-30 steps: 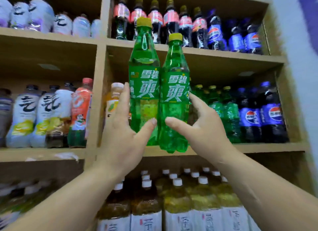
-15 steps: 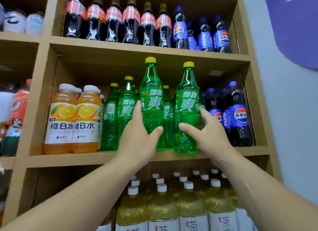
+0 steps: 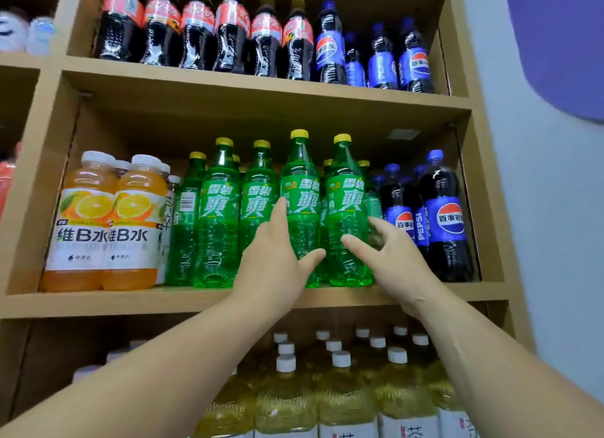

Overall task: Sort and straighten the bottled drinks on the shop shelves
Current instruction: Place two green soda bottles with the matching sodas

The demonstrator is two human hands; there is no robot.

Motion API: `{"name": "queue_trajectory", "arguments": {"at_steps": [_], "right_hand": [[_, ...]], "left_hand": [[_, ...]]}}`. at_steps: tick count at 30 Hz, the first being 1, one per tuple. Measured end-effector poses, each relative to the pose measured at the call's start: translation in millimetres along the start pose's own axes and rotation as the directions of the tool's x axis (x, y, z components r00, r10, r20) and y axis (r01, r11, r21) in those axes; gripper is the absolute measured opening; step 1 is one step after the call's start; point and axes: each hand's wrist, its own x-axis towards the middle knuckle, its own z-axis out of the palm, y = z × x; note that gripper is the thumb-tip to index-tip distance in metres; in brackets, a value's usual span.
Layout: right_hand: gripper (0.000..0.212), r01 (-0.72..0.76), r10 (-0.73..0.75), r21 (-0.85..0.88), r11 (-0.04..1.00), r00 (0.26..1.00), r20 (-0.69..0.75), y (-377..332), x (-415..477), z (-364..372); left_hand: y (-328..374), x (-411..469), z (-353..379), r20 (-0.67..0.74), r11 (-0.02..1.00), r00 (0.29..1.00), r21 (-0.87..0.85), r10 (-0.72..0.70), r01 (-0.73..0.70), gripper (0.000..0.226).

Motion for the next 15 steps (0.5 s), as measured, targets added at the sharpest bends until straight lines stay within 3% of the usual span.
{"name": "queue_trajectory", "arguments": {"at_steps": [6,9,15], "right_hand": [[0.082,0.028,-0.029,0.032,0.999,0.999,0.03,9,4,-3],[0.083,0.044,-0.044,0.005,0.999,0.999,0.027,12,5,-2],[0.084,0.022,-0.023,0.027,0.999,0.999,0.047,13,7,-1]], "left_hand": [[-8,4,4,0.021,0.946,0.982,0.266,0.186,-0.185,0.074],[-16,10,0,-0.016,0.858,0.955,0.442,0.297,-0.26,0.075],[-29,23,-6,-0.013,0.739,0.879,0.548,0.476,-0.392,0.081]]}}
